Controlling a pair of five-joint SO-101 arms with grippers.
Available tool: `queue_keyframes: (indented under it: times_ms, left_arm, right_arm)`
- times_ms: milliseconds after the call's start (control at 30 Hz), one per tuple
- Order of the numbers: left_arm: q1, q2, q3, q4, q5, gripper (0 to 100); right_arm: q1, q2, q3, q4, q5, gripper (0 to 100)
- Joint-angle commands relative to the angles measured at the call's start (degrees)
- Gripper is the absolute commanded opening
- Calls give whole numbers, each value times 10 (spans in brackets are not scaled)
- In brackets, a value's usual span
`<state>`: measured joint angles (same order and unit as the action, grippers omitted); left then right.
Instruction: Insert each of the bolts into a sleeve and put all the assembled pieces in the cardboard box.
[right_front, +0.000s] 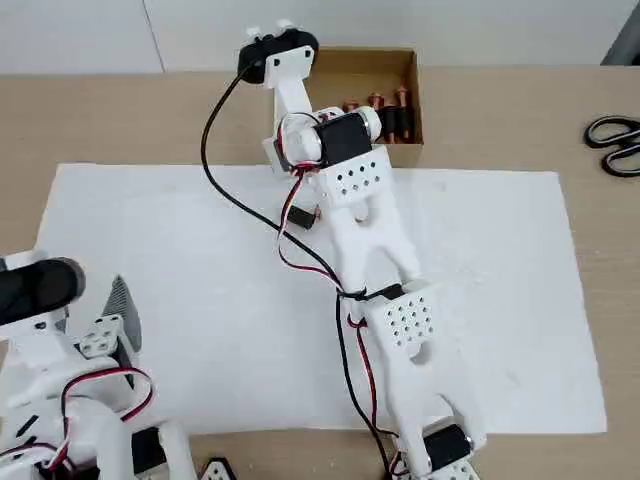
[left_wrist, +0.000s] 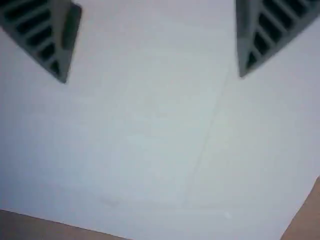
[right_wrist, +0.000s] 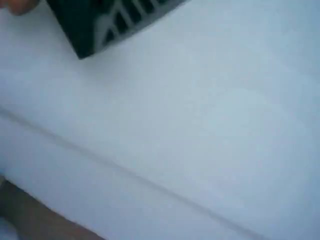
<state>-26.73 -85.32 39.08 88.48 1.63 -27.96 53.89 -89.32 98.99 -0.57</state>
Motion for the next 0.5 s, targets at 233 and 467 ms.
queue_keyframes:
  times_ms: [233, 467]
  left_arm:
    - [-11, -2, -2, -11, 5, 209]
    - [-11, -2, -1, -11, 5, 209]
  right_arm:
    - [-29, -286, 278, 13, 55, 256]
    - [-18, -454, 527, 7, 154, 256]
